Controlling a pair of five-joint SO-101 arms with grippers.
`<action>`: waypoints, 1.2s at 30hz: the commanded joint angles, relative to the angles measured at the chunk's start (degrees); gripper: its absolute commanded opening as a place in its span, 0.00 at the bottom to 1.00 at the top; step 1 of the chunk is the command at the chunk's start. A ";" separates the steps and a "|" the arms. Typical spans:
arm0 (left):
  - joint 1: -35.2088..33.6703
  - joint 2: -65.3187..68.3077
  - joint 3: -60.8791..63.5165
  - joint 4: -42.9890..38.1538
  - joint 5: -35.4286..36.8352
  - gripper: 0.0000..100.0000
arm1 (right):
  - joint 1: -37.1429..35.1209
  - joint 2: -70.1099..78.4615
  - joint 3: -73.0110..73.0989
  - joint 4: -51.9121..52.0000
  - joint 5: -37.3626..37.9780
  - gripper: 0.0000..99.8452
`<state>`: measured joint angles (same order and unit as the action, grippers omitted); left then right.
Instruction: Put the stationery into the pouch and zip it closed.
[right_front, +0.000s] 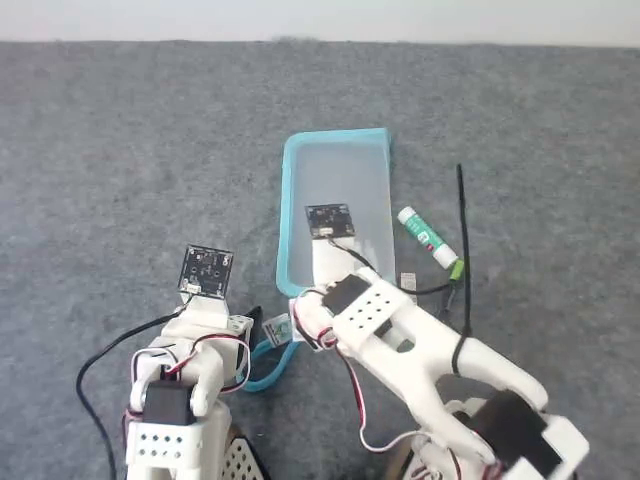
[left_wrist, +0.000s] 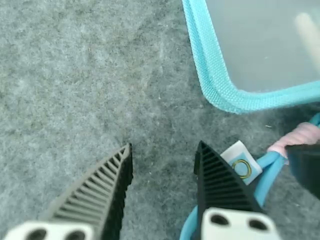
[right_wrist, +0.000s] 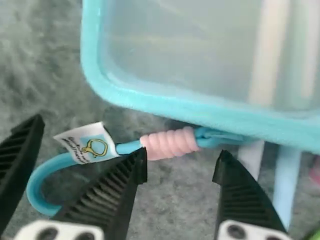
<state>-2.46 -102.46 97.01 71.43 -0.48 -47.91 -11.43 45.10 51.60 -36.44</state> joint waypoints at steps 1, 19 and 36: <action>0.09 -0.62 -0.31 0.09 0.88 0.19 | -0.57 1.10 -4.13 0.48 -0.79 0.21; 0.09 -0.62 -0.31 0.09 0.88 0.19 | 5.76 9.71 -9.76 0.75 -4.22 0.21; 0.09 -0.62 -0.31 0.09 0.88 0.19 | 16.22 8.84 -10.90 5.49 4.57 0.01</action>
<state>-2.46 -102.46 97.01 71.43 -0.48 -35.52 -1.58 36.92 56.26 -33.80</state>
